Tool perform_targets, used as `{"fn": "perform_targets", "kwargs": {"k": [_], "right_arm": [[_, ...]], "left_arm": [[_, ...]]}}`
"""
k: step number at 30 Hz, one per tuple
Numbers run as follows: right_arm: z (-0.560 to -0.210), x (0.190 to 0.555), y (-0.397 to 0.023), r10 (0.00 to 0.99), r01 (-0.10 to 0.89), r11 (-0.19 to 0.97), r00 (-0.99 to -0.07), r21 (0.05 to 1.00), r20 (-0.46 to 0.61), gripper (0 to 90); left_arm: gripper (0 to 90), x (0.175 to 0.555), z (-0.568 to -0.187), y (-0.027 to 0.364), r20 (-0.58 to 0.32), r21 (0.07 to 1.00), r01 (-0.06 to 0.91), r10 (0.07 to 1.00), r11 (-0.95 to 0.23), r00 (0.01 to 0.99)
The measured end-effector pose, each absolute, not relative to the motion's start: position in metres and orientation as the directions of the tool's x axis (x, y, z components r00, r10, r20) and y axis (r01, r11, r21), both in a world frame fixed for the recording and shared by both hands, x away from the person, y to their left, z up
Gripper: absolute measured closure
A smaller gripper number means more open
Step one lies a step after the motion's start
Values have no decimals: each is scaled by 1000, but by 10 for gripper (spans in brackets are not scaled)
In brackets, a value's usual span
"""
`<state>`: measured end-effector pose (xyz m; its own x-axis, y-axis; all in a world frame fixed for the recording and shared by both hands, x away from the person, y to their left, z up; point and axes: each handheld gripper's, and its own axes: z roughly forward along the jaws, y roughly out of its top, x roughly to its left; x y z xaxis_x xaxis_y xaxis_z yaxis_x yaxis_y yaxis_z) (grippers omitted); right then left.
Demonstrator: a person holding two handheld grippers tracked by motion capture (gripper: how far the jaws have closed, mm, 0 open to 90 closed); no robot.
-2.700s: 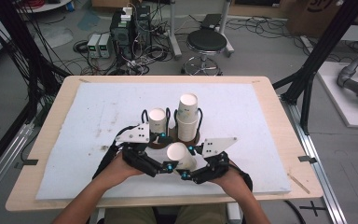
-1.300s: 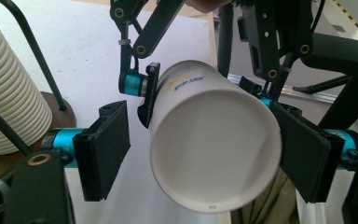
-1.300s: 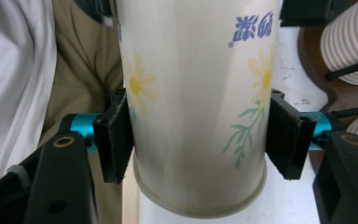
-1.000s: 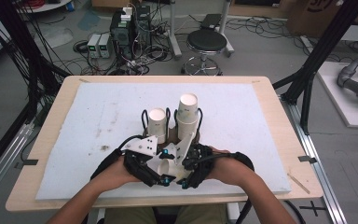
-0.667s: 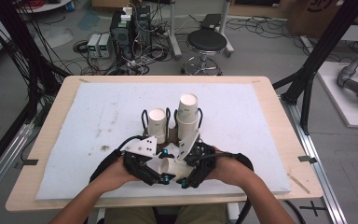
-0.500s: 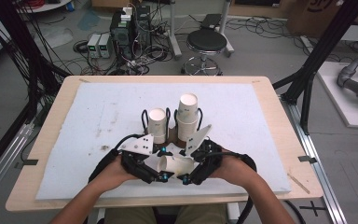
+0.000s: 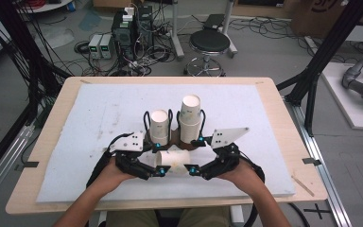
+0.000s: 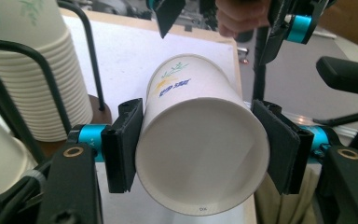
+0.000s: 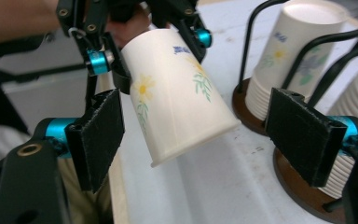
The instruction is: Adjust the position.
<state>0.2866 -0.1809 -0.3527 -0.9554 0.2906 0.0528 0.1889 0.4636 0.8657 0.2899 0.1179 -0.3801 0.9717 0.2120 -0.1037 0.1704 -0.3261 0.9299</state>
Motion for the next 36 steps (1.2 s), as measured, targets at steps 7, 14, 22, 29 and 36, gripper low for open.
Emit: {"fn": "perform_targets", "kwargs": {"k": [7,14,22,29,36], "right_arm": [[-369,284,-191,348,212,374,-935,903,75,204],[-384,282,-195,365,227,315,-925,921,102,204],[-391,281,-195,352,238,306,-928,922,123,204],[-394,281,-193,336,251,310,-931,917,141,204],[-395,281,-191,320,247,303,-936,921,146,204]], "left_arm": [[367,289,-385,125,-120,950,182,243,-252,963],[367,286,-386,127,-111,963,163,234,-216,966],[367,285,-389,128,-111,968,157,224,-197,968],[367,284,-389,129,-116,974,151,204,-168,972],[368,283,-389,127,-108,977,138,183,-161,977]]}}
